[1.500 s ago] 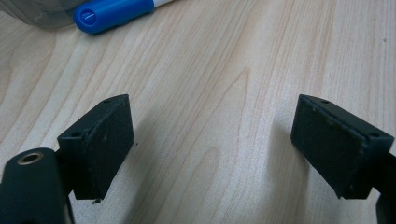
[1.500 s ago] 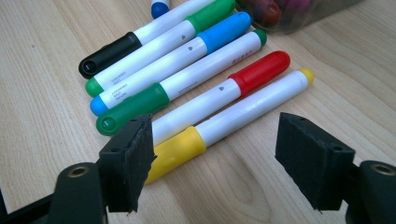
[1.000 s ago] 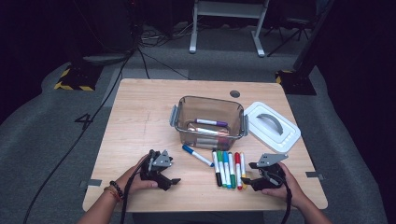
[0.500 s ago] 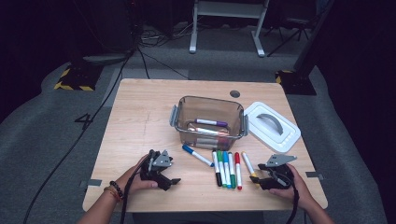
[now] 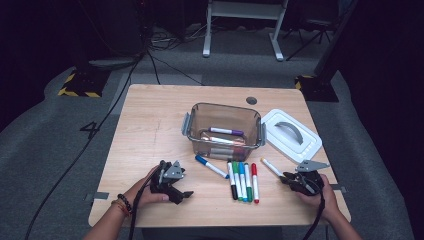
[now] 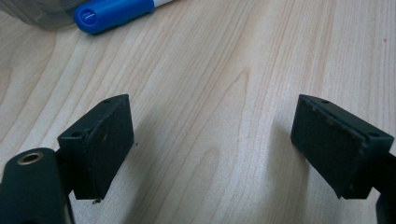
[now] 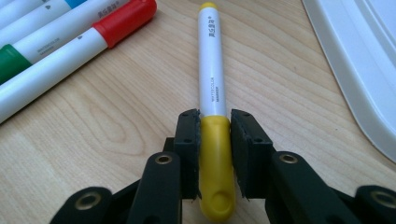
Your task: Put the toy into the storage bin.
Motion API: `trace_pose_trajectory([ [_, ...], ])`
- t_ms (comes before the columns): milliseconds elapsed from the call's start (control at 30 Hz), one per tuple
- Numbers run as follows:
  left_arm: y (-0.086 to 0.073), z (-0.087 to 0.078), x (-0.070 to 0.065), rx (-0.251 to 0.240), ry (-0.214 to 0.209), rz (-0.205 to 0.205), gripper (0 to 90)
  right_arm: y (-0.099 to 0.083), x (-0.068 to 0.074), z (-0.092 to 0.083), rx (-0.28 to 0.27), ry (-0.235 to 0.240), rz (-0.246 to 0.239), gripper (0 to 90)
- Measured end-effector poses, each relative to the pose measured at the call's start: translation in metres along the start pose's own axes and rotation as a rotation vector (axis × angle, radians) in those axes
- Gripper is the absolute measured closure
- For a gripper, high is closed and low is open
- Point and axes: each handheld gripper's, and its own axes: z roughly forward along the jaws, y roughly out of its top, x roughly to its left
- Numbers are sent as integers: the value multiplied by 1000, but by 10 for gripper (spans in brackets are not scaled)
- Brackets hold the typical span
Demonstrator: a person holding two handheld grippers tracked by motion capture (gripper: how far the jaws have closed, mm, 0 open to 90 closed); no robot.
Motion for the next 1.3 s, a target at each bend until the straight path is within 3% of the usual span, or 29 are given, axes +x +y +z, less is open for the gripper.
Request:
trace_pose_trajectory([
  [233,0,0,0,0,0,-1,136,1,-3,0,-3,-28,-18,742],
  [467,0,0,0,0,0,0,136,4,-7,-13,-63,-47,-5,742],
  [667,0,0,0,0,-1,0,136,8,-11,-24,-112,-34,-1,742],
  [900,0,0,0,0,-1,-1,136,16,-19,-46,-188,-44,7,742],
  [1067,0,0,0,0,0,-1,136,27,-27,-59,-231,-50,0,742],
  [1300,0,0,0,0,0,0,136,50,-24,-69,-265,-57,-50,742],
])
